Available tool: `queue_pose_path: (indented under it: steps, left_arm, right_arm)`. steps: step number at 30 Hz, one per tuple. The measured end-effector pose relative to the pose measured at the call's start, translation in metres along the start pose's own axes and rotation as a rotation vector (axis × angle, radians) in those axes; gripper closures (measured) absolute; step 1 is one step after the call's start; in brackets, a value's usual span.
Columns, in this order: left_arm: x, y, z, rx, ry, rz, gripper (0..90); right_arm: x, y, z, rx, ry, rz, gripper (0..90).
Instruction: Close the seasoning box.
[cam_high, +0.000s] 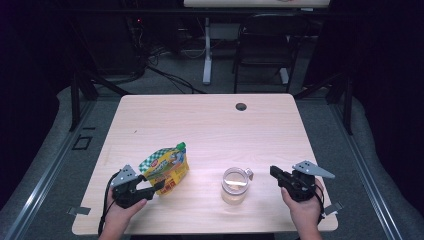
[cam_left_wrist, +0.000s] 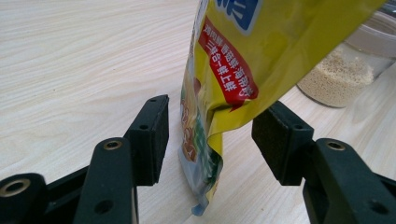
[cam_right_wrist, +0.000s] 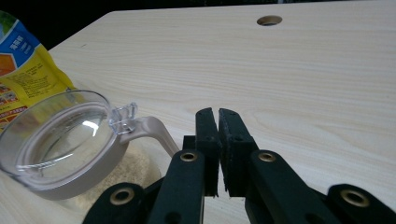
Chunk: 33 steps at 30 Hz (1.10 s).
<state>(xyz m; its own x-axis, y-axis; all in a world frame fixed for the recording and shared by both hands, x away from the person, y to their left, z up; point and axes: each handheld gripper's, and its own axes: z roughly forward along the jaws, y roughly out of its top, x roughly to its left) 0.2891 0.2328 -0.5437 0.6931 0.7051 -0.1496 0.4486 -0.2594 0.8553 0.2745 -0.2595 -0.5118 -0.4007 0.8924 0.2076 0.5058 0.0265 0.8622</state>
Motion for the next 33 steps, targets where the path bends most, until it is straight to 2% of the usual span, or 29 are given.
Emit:
queue_pose_path:
  steps: [4, 12, 18, 27, 33]
  left_arm:
    - [0.0, -0.001, 0.002, 0.003, -0.003, -0.002, 46.8]
    - [0.0, -0.002, 0.005, 0.008, -0.005, -0.004, 46.7]
    - [0.001, -0.003, 0.006, 0.012, -0.01, -0.003, 46.6]
    - [0.002, -0.003, 0.006, 0.016, -0.006, -0.004, 46.6]
    - [0.003, -0.003, 0.006, 0.016, -0.004, 0.0, 46.6]
  right_arm:
    - [-0.005, -0.003, 0.003, 0.013, -0.007, 0.014, 84.8]
    - [-0.014, -0.009, 0.009, 0.019, -0.02, 0.055, 73.3]
    - [-0.016, -0.013, 0.018, 0.052, -0.037, 0.059, 65.2]
    - [-0.018, -0.019, 0.031, 0.088, -0.096, 0.028, 52.8]
    - [-0.018, -0.021, 0.032, 0.083, -0.103, 0.018, 50.3]
